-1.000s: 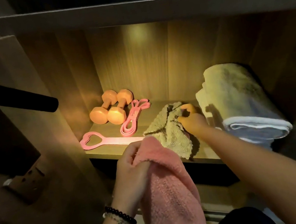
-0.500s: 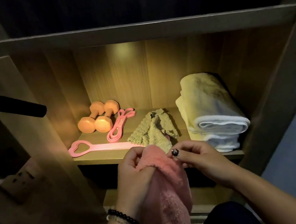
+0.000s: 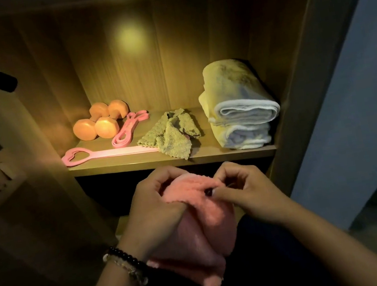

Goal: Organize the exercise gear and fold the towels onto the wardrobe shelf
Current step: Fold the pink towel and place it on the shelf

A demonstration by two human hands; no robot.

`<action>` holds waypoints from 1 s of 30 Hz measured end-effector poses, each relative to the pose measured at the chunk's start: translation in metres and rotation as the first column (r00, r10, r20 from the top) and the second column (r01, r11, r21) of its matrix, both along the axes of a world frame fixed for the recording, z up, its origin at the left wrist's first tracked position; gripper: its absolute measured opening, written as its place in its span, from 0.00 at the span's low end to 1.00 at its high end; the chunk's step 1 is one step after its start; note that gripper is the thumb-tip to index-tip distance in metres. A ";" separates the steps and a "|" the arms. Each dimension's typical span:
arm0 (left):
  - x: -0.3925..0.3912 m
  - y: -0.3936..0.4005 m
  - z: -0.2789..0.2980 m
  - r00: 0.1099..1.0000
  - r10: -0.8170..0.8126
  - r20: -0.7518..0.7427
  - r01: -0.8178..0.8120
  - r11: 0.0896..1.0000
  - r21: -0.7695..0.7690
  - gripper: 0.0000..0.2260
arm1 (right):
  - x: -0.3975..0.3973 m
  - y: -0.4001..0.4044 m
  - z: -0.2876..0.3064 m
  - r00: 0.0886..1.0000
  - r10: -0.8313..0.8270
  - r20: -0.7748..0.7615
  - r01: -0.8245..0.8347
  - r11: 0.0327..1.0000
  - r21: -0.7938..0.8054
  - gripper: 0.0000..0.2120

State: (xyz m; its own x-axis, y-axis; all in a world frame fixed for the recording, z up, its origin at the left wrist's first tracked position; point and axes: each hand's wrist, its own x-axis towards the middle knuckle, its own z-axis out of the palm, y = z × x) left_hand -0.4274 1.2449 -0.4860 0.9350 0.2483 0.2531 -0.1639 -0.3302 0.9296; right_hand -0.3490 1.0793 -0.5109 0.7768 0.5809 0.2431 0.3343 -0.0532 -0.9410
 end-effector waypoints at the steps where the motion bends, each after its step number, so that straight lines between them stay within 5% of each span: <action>1: 0.000 0.003 -0.004 1.000 -0.005 -0.019 0.005 1.000 0.027 0.12 | 0.000 -0.002 -0.001 0.999 -0.031 -0.025 0.031 0.999 0.017 0.06; 5: 0.006 0.016 -0.011 0.975 -0.174 -0.140 0.184 0.981 0.059 0.17 | 0.006 -0.001 0.000 0.989 -0.097 -0.115 0.094 0.995 -0.024 0.12; 7: 0.008 0.017 -0.010 0.907 -0.391 -0.156 0.326 0.887 -0.325 0.20 | 0.010 0.001 0.004 0.987 -0.117 -0.110 0.112 0.992 -0.048 0.14; 9: 0.012 0.021 -0.006 0.876 -0.464 -0.129 0.296 0.729 -0.617 0.18 | 0.015 0.002 0.010 0.984 -0.146 -0.104 0.143 0.989 -0.035 0.16; 11: 0.020 0.029 -0.005 0.904 -0.371 -0.211 0.207 0.814 -0.543 0.14 | 0.020 0.001 0.017 0.975 -0.183 -0.122 0.188 0.982 0.024 0.18; 14: 0.025 0.032 -0.004 0.941 -0.183 -0.285 0.135 0.974 -0.180 0.07 | 0.023 0.003 0.020 0.975 -0.161 -0.150 0.174 0.981 0.083 0.20; 16: 0.026 0.034 -0.009 0.968 -0.085 -0.237 0.080 0.996 -0.029 0.09 | 0.020 0.009 0.017 0.984 -0.071 -0.161 0.079 0.996 0.044 0.20; 21: 0.024 0.032 -0.013 0.995 0.088 -0.039 -0.085 0.994 0.071 0.14 | 0.018 0.013 0.014 0.984 0.086 -0.156 -0.093 0.995 -0.043 0.15; 25: 0.018 0.025 -0.020 0.977 0.210 -0.020 -0.208 0.975 0.083 0.13 | 0.034 0.001 0.021 0.973 -0.216 0.079 0.220 0.975 -0.042 0.18; 30: 0.011 0.032 -0.042 0.960 0.230 -0.161 -0.224 0.973 0.058 0.15 | 0.052 -0.015 0.008 0.849 -0.507 0.150 0.511 0.859 0.018 0.18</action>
